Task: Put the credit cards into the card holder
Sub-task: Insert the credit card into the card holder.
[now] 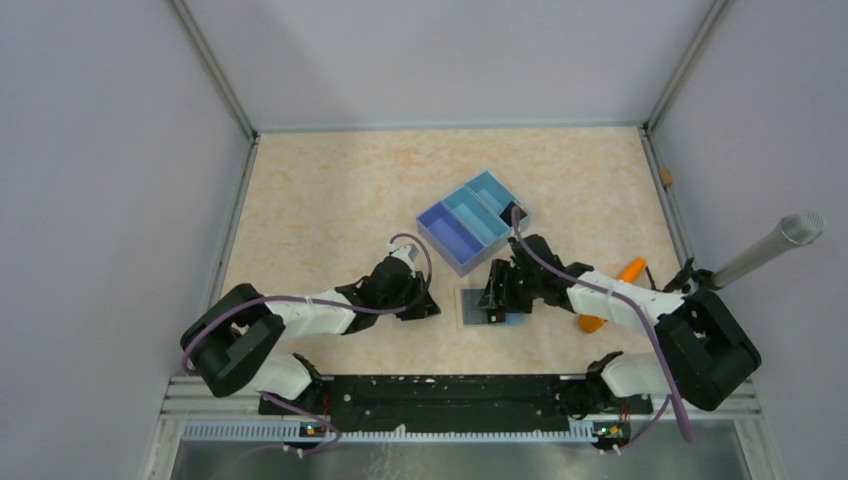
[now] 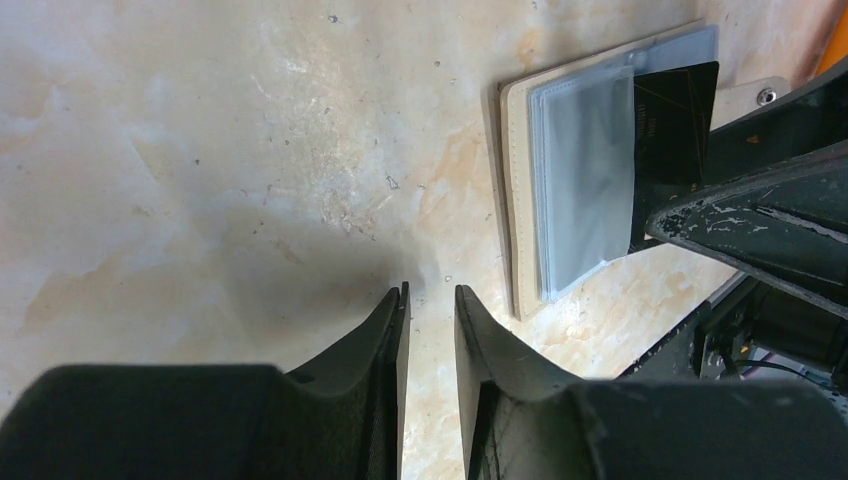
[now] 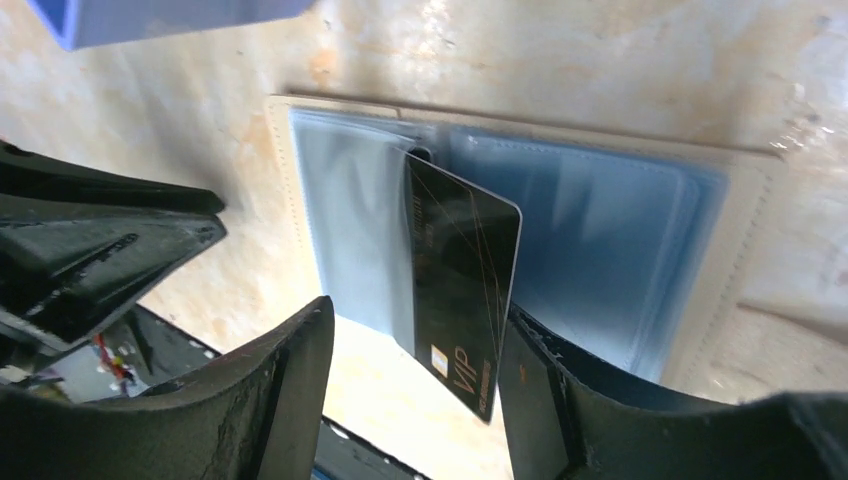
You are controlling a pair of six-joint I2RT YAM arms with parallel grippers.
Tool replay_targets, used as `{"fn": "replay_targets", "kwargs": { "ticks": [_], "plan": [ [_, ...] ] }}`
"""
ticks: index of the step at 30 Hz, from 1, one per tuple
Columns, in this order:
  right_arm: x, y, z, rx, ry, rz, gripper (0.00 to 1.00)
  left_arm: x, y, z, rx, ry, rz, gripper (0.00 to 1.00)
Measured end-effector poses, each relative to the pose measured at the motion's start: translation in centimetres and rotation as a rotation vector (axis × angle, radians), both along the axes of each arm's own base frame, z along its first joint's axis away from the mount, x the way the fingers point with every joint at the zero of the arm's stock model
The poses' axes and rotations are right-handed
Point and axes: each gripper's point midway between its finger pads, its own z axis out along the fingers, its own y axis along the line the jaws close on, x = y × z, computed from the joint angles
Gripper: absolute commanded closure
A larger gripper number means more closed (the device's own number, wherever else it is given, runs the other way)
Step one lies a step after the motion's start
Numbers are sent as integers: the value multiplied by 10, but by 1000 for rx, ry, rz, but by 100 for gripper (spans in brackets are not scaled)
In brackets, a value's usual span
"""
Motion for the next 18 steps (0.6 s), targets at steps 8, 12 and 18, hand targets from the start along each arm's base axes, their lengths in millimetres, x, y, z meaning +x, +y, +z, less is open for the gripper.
{"fn": "replay_targets", "kwargs": {
  "ticks": [8, 12, 18],
  "plan": [
    [2, -26, 4, -162, -25, 8, 40, -2, -1, 1, -4, 3, -11, 63],
    [2, -32, 3, -201, -33, 13, 45, -2, -3, 3, -15, 1, -18, 55],
    [7, -26, 3, -176, -54, 32, 52, -6, -13, 8, -52, 6, -38, 54]
  ]
}}
